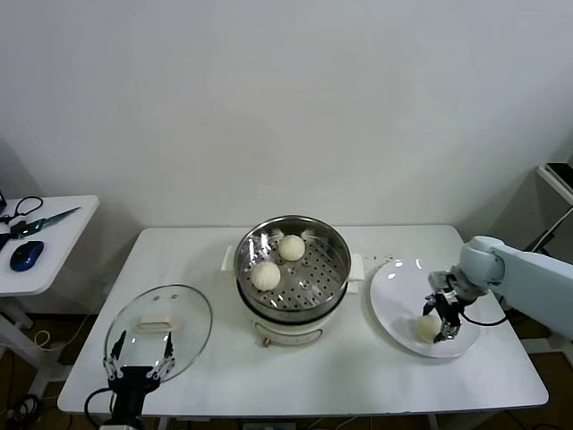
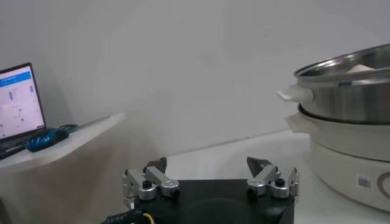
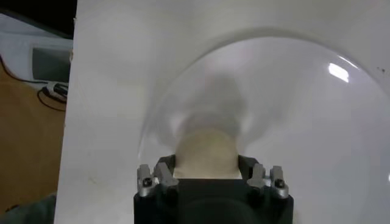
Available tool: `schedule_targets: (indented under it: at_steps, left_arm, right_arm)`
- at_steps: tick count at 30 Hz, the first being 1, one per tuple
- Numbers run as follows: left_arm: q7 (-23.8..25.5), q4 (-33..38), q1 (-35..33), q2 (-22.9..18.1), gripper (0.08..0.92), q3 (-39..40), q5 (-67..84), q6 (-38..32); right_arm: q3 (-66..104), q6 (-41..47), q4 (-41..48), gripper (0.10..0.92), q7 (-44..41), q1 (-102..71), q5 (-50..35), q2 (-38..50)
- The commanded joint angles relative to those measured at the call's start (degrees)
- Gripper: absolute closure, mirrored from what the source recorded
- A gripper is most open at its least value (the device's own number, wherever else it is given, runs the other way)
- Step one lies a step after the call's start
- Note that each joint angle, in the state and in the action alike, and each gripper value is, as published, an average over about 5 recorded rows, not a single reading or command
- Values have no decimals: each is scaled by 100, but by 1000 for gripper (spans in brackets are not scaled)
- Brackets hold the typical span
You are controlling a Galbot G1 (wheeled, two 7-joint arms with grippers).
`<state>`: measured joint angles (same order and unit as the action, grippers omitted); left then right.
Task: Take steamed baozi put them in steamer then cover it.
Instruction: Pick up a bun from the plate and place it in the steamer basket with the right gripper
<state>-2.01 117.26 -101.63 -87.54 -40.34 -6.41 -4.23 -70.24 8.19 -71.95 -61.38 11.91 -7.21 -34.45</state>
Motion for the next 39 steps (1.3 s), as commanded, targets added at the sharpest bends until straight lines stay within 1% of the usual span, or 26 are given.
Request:
schedule_targets:
  at_steps: [1, 5, 9, 12, 15, 19, 24, 32, 39]
  left_arm:
    - [-2, 9, -18, 19, 177, -3, 10, -3]
    - [-6, 7, -40, 23, 177, -3, -4, -1]
    - [-9, -20, -53, 33, 177, 16, -18, 14]
    - [-9, -32, -67, 38, 177, 36, -22, 8]
    - [-5, -36, -87, 33, 177, 50, -19, 10]
    - [25, -36, -110, 45, 177, 57, -25, 32]
    - [38, -18, -113, 59, 177, 49, -18, 45]
    - [99, 105, -111, 30, 177, 94, 9, 135]
    - [123, 143, -90, 3, 177, 100, 75, 204]
  right_arm:
    - [-423, -694, -31, 354, -151, 955, 16, -82]
    - [-1110, -1597, -192, 358, -259, 2210, 120, -318]
    - [-1725, -2560, -252, 359, -316, 3491, 254, -794]
    - [-1875, -3291, -218, 356, -362, 3995, 455, -1201]
    - [-1772, -3763, -302, 355, -364, 4213, 737, -1543]
    - [-1661, -3981, -644, 355, -337, 4284, 831, -2014]
    - [-1329, -4015, -906, 355, -312, 3862, 1046, -2693]
    - [-1314, -4072, -759, 355, -191, 3060, 1451, -3775]
    - [-1327, -4082, -598, 350, -179, 2432, 1588, -4251]
